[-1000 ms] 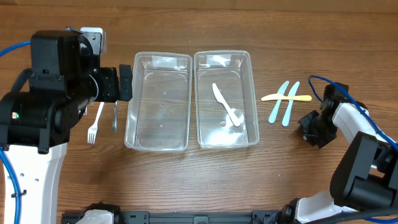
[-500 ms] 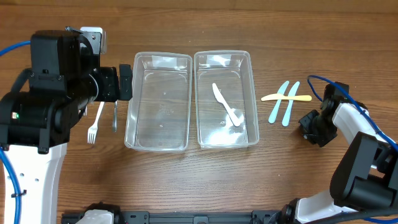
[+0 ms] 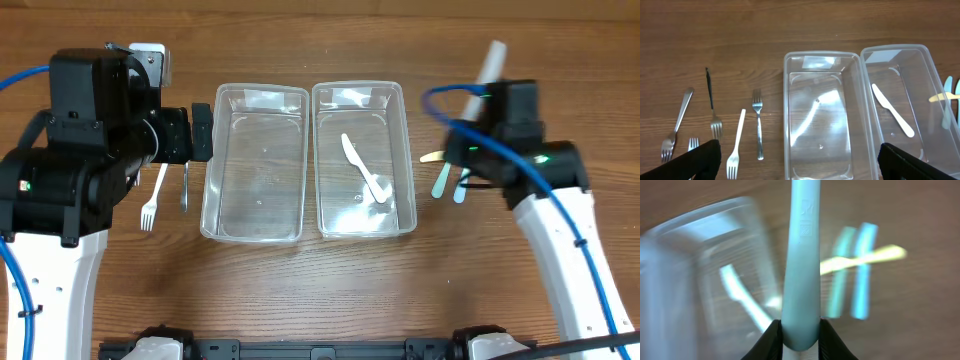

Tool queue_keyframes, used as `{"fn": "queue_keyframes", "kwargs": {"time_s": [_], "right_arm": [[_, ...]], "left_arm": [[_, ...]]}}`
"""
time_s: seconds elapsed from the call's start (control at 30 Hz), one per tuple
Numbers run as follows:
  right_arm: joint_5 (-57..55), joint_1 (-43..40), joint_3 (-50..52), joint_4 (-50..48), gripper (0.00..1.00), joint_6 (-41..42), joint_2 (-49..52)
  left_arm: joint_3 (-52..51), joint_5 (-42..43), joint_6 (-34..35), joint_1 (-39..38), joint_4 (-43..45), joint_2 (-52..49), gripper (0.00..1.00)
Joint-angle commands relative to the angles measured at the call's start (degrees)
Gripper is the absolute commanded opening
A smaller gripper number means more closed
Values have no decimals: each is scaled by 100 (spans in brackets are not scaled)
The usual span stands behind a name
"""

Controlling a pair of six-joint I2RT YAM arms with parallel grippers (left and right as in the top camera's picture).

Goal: Pack container
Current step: 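Carry the light blue knife into the right container and release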

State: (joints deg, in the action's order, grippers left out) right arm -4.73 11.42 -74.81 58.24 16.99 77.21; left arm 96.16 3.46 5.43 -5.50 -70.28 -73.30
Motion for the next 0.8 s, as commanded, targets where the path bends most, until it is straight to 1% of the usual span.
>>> {"fn": "queue_keyframes", "kwargs": {"time_s": [0.0,0.13,0.3,0.37,0.4,0.47,0.53,0.63,0.77], "right_arm": [[-33,826,-55,46,6,-181,306],[4,1351,-52,146,6,-184,1353],[286,1394,-55,17,6,-208,2474],[291,1394,-52,0,11,-214,2643],[291,1394,-52,-4,24,-229,2643],[291,1394,-57,20,61,-247,2636],[291,1394,-57,57,62,-245,2632],[177,1394,-157,85,60,-90,2594],[-234,1388,-1167,402,59,481,2059]], "left_arm": [[37,63,-68,44,22,-20,100],[37,63,-70,44,22,-20,100],[37,63,-70,44,20,-20,100],[37,63,-70,44,17,-20,100],[37,63,-70,44,17,-20,100],[37,63,-70,44,20,-20,100],[37,63,-70,44,20,-20,100],[37,63,-70,44,20,-20,100],[37,61,-70,44,20,-20,100]]}}
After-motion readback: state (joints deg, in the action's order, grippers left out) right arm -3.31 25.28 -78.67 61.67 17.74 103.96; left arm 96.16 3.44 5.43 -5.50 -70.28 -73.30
